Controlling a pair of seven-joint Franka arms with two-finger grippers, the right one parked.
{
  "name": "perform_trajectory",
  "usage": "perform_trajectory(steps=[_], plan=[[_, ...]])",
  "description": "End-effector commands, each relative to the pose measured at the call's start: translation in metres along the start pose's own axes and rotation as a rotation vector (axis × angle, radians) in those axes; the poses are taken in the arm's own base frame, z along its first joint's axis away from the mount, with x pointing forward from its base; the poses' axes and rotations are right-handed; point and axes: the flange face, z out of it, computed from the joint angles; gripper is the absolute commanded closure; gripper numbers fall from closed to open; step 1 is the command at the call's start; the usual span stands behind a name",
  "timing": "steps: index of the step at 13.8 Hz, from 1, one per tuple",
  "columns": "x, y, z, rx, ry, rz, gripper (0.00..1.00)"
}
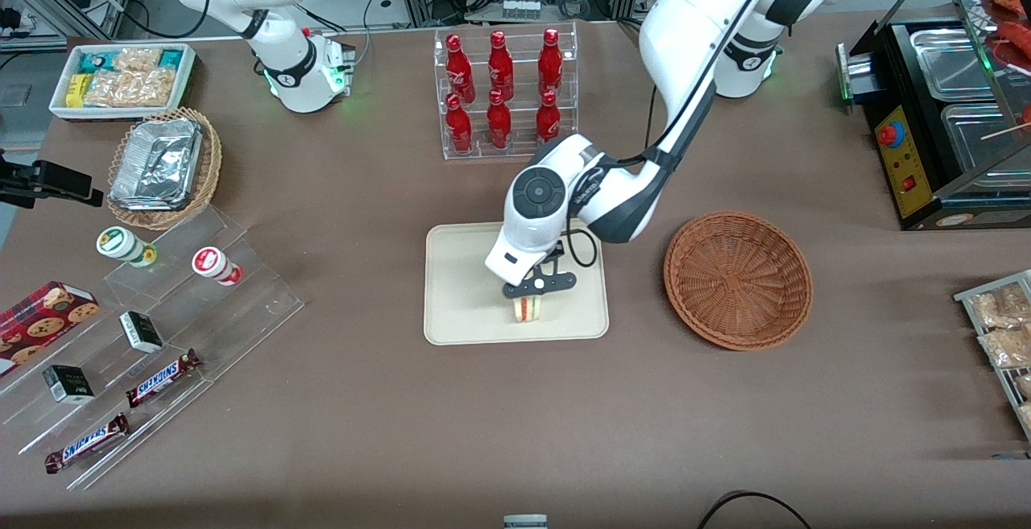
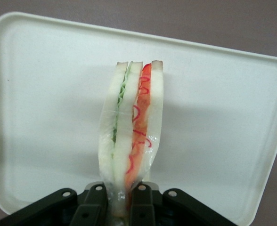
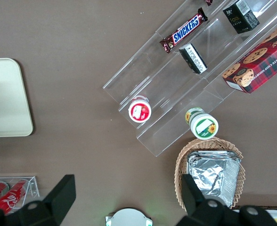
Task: Place sandwich from basket to tray
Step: 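Lower the sandwich onto the tray and open the left gripper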
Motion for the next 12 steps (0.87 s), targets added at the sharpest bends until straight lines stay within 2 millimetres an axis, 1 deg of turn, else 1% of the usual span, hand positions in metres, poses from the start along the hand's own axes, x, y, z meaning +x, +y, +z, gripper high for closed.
perform_trajectory(steps=[1,3,4,6,9,12], plan=[[-0.005,0.011,0.007,0.006,-0.005,-0.029,1.0],[-0.009,0.018,0.007,0.006,-0.007,-0.056,1.0],[-0.01,0.022,0.012,0.023,-0.02,-0.069,1.0],[-0.001,0.028,0.011,0.048,-0.041,-0.089,1.0],[-0.001,0.028,0.022,0.059,-0.05,-0.102,1.0],[0.001,0.029,0.028,0.054,-0.04,-0.105,1.0]])
